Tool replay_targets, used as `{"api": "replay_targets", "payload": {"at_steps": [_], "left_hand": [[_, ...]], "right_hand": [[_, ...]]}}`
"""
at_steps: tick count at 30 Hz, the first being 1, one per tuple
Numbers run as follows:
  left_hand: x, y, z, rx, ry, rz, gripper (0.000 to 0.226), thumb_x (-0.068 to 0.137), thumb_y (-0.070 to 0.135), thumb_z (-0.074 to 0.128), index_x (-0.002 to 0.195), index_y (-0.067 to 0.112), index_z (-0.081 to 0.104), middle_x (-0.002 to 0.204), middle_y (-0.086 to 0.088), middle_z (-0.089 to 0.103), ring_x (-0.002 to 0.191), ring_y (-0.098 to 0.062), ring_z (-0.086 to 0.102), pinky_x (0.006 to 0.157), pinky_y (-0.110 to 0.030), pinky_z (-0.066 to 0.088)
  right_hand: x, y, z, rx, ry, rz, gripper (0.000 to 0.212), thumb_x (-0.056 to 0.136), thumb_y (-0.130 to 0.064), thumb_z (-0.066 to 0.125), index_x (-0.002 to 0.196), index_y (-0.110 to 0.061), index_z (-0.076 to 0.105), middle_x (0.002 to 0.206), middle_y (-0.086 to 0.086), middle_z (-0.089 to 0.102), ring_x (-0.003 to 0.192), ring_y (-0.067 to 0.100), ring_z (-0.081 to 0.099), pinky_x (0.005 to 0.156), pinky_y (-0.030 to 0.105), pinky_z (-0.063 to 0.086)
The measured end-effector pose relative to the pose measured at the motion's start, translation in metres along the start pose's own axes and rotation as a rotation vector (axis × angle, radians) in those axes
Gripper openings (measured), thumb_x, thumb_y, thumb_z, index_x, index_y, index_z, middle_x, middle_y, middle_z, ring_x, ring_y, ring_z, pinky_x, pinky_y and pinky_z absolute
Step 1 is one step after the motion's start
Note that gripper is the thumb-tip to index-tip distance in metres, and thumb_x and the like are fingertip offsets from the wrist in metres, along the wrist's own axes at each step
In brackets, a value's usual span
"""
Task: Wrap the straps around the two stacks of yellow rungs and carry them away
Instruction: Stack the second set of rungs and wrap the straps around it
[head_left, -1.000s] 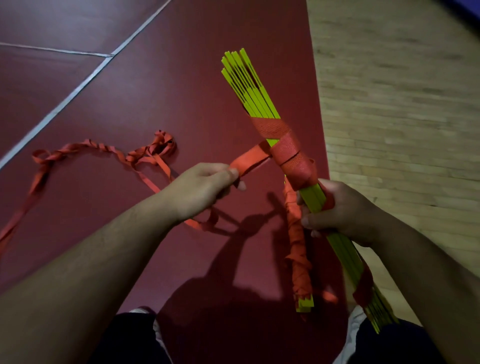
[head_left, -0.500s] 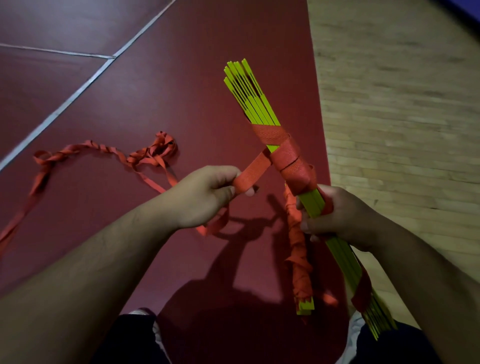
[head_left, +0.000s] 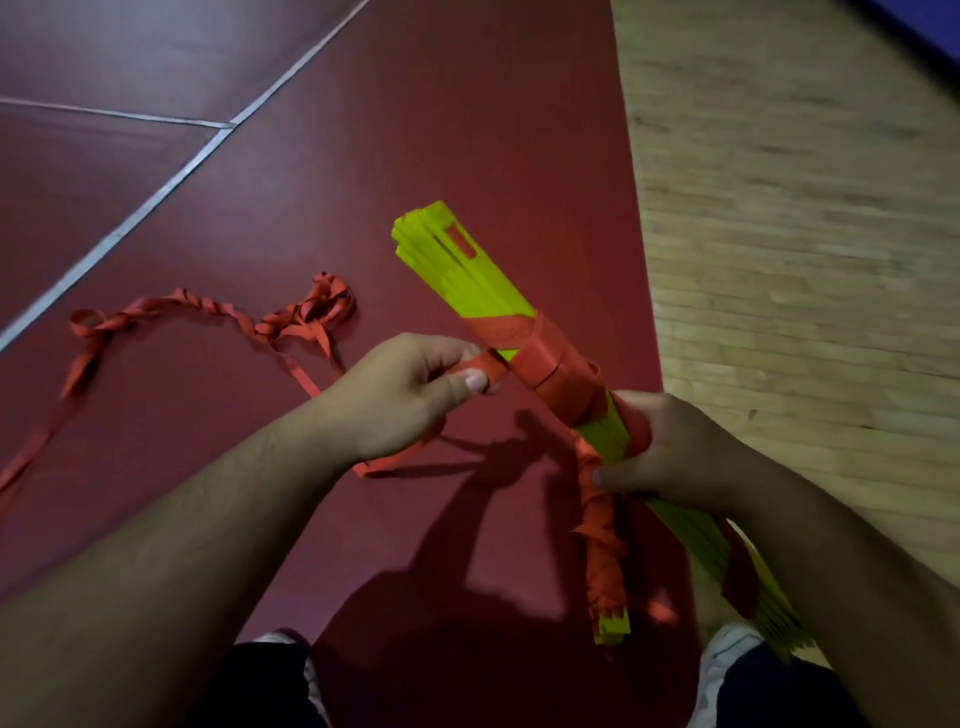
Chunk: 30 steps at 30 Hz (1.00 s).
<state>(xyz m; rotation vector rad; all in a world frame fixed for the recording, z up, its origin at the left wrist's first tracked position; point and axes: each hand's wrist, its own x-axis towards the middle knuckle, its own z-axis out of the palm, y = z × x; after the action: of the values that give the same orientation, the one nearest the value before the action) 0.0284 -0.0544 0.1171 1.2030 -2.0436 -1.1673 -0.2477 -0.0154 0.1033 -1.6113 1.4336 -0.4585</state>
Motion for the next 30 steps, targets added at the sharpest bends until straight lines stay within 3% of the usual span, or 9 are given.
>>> {"api": "replay_targets", "payload": {"at_steps": [5,8,11,14,18,21,23,25,30], "left_hand": [[-0.005,0.006,0.011,-0.158,-0.115,-0.067,0.02,0.1,0.027,0.044,0.104,0.014,0.059,0.07,-0.003,0.07,0.049,-0.017,0.057,0.053,-0.029,0.045],[-0.004,0.008,0.009,-0.201,-0.158,-0.082,0.022,0.108,0.014,0.039,0.096,0.018,0.058,0.063,0.003,0.069,0.048,-0.016,0.059,0.052,-0.027,0.045],[-0.005,0.012,0.005,-0.313,-0.224,-0.152,0.028,0.107,0.006,0.036,0.105,0.015,0.062,0.073,-0.001,0.074,0.053,-0.017,0.066,0.05,-0.025,0.052],[-0.004,0.003,0.0,-0.327,-0.245,-0.2,0.026,0.105,0.011,0.048,0.103,0.0,0.071,0.083,-0.003,0.077,0.071,-0.014,0.072,0.065,-0.026,0.057],[-0.002,0.002,0.004,-0.273,-0.194,-0.068,0.028,0.088,0.008,0.054,0.107,0.008,0.074,0.107,-0.005,0.075,0.098,-0.017,0.068,0.093,-0.032,0.053],[-0.001,0.011,0.014,-0.345,-0.236,-0.08,0.025,0.081,0.002,0.046,0.09,0.008,0.068,0.081,0.002,0.074,0.073,-0.011,0.066,0.074,-0.021,0.053],[0.0,0.012,0.014,-0.329,-0.247,-0.09,0.025,0.076,0.005,0.044,0.071,0.017,0.065,0.058,0.004,0.061,0.057,-0.014,0.051,0.061,-0.026,0.043],[-0.001,0.009,0.011,-0.323,-0.262,-0.098,0.026,0.079,0.011,0.048,0.057,0.018,0.061,0.053,0.003,0.05,0.053,-0.015,0.041,0.057,-0.031,0.033],[-0.004,0.016,0.014,-0.366,-0.176,-0.042,0.034,0.099,0.016,0.058,0.069,0.027,0.069,0.055,0.016,0.048,0.05,0.002,0.04,0.051,-0.013,0.035]], "right_hand": [[0.001,0.005,0.001,-0.104,0.08,-0.017,0.047,0.05,-0.033,0.079,0.093,-0.018,0.069,0.08,0.004,0.072,0.074,0.023,0.067,0.067,0.041,0.054],[0.001,0.006,0.0,-0.153,0.109,-0.02,0.034,0.059,-0.017,0.086,0.088,-0.02,0.068,0.078,0.001,0.07,0.071,0.016,0.065,0.065,0.037,0.05],[-0.001,0.005,0.0,-0.186,0.095,-0.028,0.03,0.061,-0.014,0.085,0.082,-0.023,0.066,0.073,-0.002,0.068,0.065,0.013,0.063,0.061,0.033,0.047],[-0.003,0.003,-0.001,-0.201,0.053,-0.039,0.029,0.062,-0.012,0.084,0.082,-0.021,0.066,0.073,0.001,0.067,0.066,0.016,0.062,0.061,0.035,0.048],[-0.001,0.005,0.001,-0.219,0.047,-0.06,0.029,0.061,-0.009,0.083,0.082,-0.019,0.065,0.073,0.001,0.067,0.065,0.017,0.061,0.06,0.035,0.047],[0.001,0.009,0.002,-0.231,0.057,-0.051,0.029,0.061,-0.011,0.083,0.081,-0.021,0.065,0.072,-0.001,0.066,0.062,0.013,0.06,0.058,0.033,0.046],[0.001,0.01,0.003,-0.248,0.058,-0.042,0.029,0.061,-0.013,0.083,0.08,-0.023,0.064,0.072,-0.002,0.067,0.063,0.013,0.061,0.058,0.032,0.046],[0.001,0.009,0.003,-0.264,0.067,-0.036,0.029,0.06,-0.013,0.083,0.08,-0.022,0.063,0.071,-0.002,0.066,0.062,0.013,0.06,0.058,0.032,0.046],[0.001,0.006,0.003,-0.297,0.122,-0.041,0.029,0.061,-0.015,0.084,0.075,-0.022,0.06,0.064,-0.004,0.062,0.058,0.008,0.056,0.053,0.026,0.042]]}}
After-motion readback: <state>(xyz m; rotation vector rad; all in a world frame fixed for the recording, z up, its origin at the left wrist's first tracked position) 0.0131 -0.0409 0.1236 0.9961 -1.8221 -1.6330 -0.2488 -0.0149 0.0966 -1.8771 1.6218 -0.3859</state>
